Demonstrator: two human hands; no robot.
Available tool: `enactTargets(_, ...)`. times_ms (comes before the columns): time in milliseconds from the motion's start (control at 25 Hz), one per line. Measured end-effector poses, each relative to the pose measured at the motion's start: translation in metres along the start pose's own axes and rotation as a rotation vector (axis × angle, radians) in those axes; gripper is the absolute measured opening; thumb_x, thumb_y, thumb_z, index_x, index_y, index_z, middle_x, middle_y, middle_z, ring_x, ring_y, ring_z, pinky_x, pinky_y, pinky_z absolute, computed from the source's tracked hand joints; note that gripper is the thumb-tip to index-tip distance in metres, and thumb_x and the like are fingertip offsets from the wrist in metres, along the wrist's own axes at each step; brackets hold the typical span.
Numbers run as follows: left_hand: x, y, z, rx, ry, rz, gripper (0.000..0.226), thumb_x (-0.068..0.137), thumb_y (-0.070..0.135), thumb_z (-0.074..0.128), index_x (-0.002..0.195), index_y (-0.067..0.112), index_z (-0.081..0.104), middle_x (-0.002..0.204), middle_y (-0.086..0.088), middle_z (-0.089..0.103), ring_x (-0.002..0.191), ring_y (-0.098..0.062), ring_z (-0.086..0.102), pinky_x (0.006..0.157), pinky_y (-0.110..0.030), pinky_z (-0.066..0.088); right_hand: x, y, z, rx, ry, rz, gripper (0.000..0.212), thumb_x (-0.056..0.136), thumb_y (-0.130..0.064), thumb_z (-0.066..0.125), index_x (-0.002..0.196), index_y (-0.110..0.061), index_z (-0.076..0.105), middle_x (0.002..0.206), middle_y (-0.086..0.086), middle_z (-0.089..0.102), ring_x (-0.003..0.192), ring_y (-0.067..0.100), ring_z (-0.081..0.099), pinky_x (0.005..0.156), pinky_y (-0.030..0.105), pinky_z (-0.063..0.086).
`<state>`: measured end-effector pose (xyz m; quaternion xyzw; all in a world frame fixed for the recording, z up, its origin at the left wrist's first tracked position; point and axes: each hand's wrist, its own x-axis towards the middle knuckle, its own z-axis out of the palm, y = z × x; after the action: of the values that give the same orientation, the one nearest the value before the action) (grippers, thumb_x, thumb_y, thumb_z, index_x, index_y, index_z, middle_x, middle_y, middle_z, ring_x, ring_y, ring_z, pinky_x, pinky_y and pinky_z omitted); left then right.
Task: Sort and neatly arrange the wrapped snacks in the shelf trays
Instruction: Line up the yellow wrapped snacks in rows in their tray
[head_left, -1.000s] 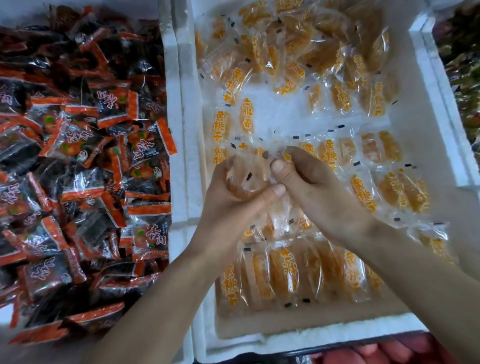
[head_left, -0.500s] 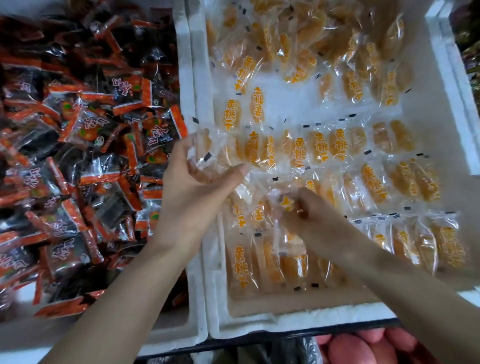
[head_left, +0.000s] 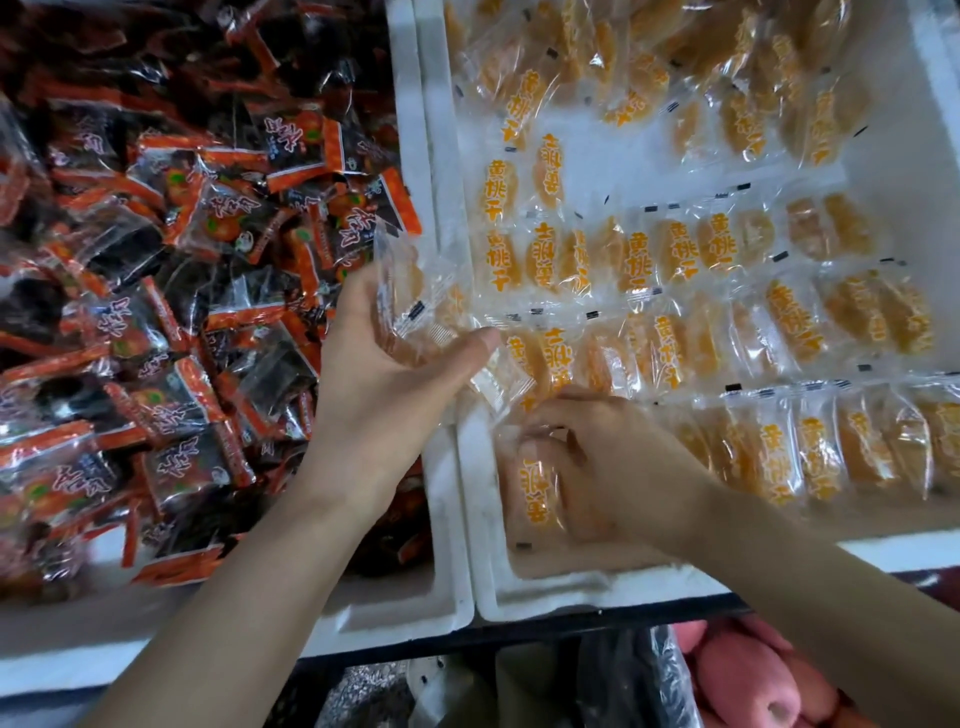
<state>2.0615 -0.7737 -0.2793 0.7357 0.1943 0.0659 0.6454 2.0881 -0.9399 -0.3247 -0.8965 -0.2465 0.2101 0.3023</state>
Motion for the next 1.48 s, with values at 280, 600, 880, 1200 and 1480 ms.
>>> enactTargets(280,-0.014,0.003,-0.003,-0.022,-0.073,0.001,0.069,0.067,0.025,0.080,0.128,0.027,0.048,0.102,0.014,0.069,0.090,-0.010,0.069,0.081,-0.036,0.057,-0.013,-0.011,-0.004,0.125,0.257,-0.063,0.021,0.092,-0.010,0.054,0.110,-0.020,0.060,0.097,-0.013,0.055,0.076,-0.002,0.057,0.068,0.011,0.042)
enactTargets(600,-0.021,0.002,0.015,0.085,-0.289,-0.003,0.072,0.059,0.037,0.085,0.119,0.040,0.046,0.106,0.017,0.066,0.095,-0.003,0.066,0.085,-0.028,0.054,-0.043,-0.028,-0.033,0.645,0.027,0.084,0.029,0.089,-0.011,0.056,0.112,-0.028,0.059,0.096,-0.006,0.067,0.088,0.001,0.061,0.079,0.016,0.047)
enactTargets(880,-0.033,-0.004,0.030,0.004,-0.305,-0.103,0.047,0.086,0.020,0.066,0.115,0.046,0.040,0.107,0.018,0.065,0.095,0.006,0.063,0.086,-0.021,0.053,-0.046,-0.013,-0.026,0.565,0.295,0.168,0.016,0.078,-0.025,0.068,0.090,-0.027,0.059,0.077,-0.009,0.059,0.062,0.003,0.056,0.056,0.015,0.044)
enactTargets(1200,-0.031,-0.007,0.048,-0.042,-0.321,-0.091,0.047,0.094,0.009,0.054,0.133,0.031,0.036,0.116,0.010,0.061,0.102,0.000,0.062,0.083,-0.018,0.053,-0.043,-0.012,-0.017,0.328,0.304,0.029,0.038,0.095,-0.041,0.041,0.129,-0.027,0.042,0.077,-0.029,0.057,0.074,-0.012,0.058,0.066,0.004,0.043)
enactTargets(1480,-0.027,-0.008,0.044,-0.044,-0.358,-0.145,0.042,0.094,0.014,0.056,0.123,0.038,0.037,0.110,0.017,0.060,0.086,0.011,0.063,0.057,-0.007,0.047,-0.045,-0.004,-0.022,0.660,0.243,0.225,0.057,0.073,-0.041,0.066,0.124,-0.041,0.041,0.091,-0.006,0.062,0.068,0.001,0.058,0.059,0.017,0.048)
